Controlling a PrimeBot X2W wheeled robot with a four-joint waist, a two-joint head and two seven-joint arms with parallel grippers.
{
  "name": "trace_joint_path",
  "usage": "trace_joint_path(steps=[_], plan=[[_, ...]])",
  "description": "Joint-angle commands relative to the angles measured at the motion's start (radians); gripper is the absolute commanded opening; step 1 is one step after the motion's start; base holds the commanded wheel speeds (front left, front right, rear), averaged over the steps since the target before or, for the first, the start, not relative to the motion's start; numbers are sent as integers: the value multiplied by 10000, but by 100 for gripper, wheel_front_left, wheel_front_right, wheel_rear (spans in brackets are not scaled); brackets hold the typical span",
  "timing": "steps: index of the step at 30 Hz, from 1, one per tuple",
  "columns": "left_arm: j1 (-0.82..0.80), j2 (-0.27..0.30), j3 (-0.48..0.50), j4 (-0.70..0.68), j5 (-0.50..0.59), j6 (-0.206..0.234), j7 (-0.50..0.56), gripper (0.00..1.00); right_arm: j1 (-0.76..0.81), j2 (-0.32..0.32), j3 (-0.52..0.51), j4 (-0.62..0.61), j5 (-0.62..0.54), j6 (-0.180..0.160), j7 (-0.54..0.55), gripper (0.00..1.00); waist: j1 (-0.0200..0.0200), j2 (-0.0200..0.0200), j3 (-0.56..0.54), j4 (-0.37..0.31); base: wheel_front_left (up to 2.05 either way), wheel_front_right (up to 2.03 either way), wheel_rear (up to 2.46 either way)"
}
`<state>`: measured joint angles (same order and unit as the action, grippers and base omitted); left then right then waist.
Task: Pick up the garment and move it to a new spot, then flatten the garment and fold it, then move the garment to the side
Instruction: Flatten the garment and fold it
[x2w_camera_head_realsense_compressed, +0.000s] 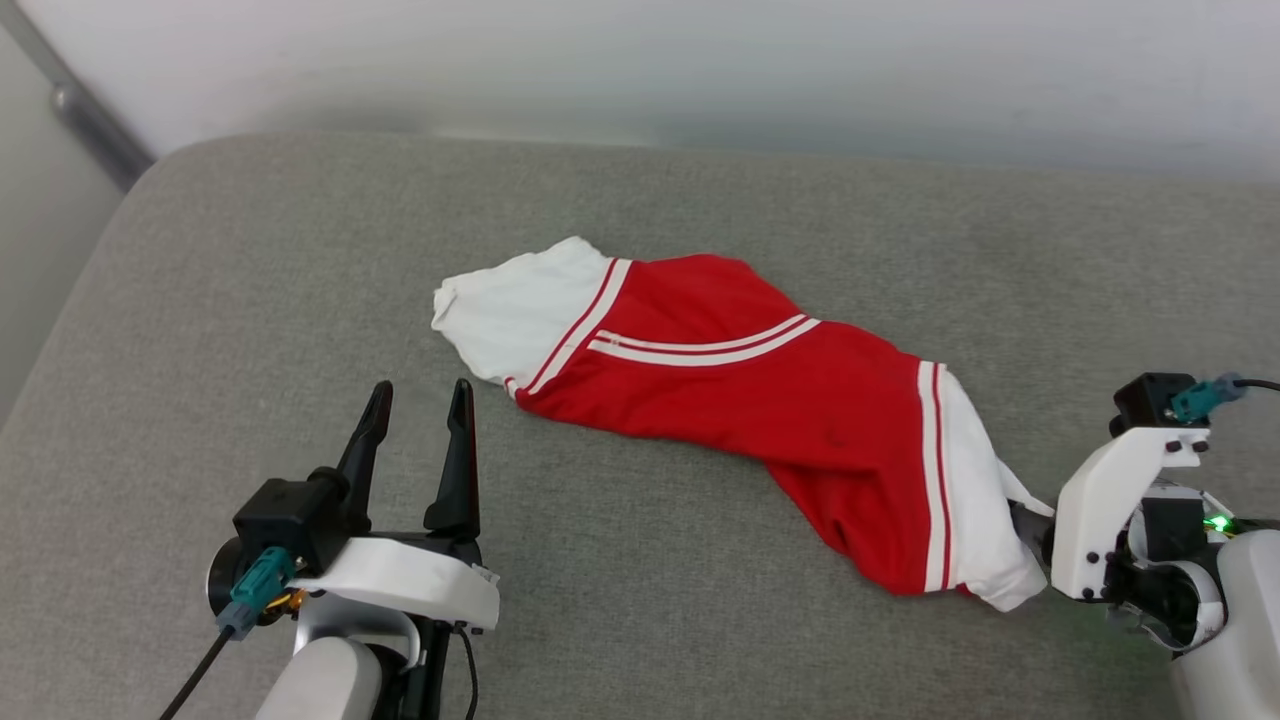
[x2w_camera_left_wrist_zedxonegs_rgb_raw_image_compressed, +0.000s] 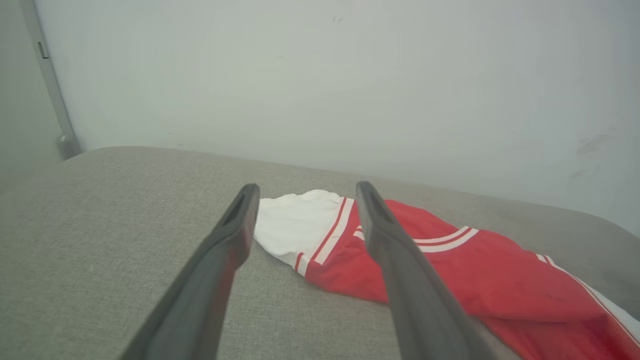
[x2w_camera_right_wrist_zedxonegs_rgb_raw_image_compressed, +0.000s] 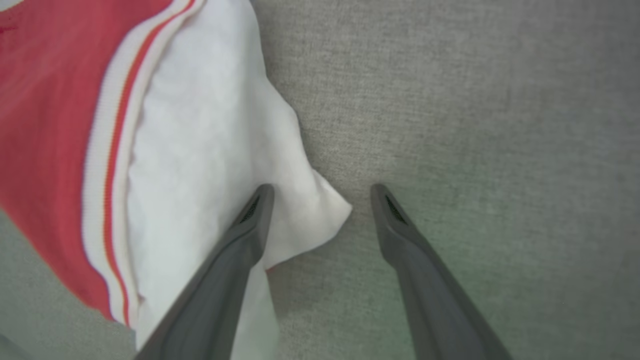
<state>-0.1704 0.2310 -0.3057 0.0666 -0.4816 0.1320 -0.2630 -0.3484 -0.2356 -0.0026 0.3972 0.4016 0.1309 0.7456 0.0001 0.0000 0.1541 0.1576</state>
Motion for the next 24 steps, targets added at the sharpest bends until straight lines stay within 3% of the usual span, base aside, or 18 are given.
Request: trace_joint_path(steps=[1,7,8,9,10,17,24], plan=[[-118,-103,88,37,57,-66,-22,100,-232,-107,139,184,99,-3,47,100,-1,0,277,255,0,0,0],[-178,-422,362,249,270,-342,-22,100,-79,24,932,1642,537,-2,897,100,-1,0,456,417,0,0,0],[-160,-451,415,280,317,-375,-22,100,-23,76,1043,1762,631,0,1049,51,-1,0,463,412,0,0,0],[-131,-477,468,305,338,-419,-23,100,28,112,1161,1816,720,0,1126,9,-1,0,462,391,0,0,0],[-81,-509,516,334,386,-429,-23,100,54,146,1232,1843,829,9,1173,0,-1,0,436,347,0,0,0],[153,-526,794,516,576,-608,-23,100,-338,-374,1248,613,917,-3,303,0,-1,0,92,-181,0,0,0],[234,-448,976,663,575,-734,-23,100,406,-842,317,-676,815,-3,-65,0,-1,0,-331,-527,0,0,0]])
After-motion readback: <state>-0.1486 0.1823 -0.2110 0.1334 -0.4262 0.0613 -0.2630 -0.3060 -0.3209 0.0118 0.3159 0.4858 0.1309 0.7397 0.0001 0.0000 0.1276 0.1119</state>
